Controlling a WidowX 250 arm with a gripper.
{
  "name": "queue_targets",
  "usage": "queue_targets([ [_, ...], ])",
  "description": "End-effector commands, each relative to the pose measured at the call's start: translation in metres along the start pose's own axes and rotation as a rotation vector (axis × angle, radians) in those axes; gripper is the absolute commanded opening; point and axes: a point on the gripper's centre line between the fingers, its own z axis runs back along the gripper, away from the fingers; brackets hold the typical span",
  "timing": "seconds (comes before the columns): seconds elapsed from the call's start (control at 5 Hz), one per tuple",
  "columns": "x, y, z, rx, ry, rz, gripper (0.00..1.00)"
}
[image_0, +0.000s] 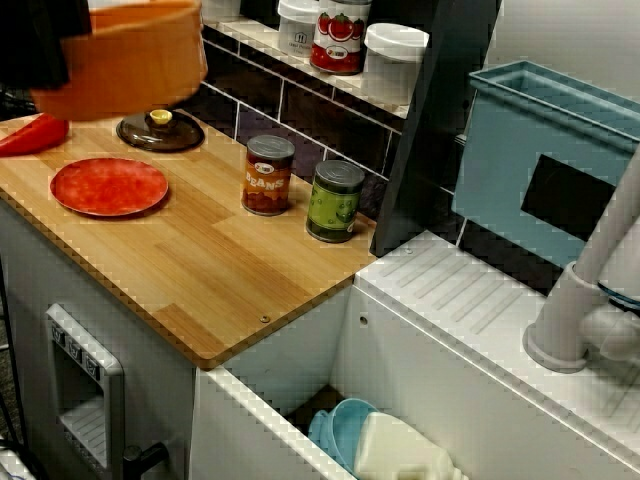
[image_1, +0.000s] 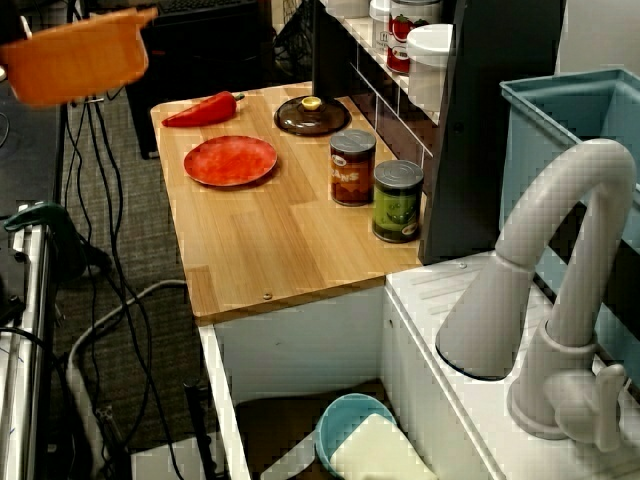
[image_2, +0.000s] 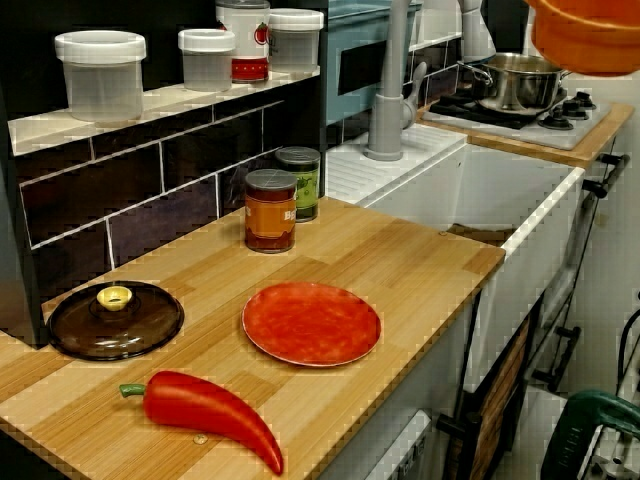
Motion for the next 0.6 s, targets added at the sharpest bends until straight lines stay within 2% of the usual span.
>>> queue_targets([
  [0.0, -0.017, 0.042, 0.031, -0.001, -0.079, 0.101, 0.0],
  [0.4, -0.018, 0.075, 0.032, -0.021, -0.074, 0.185, 0.0],
])
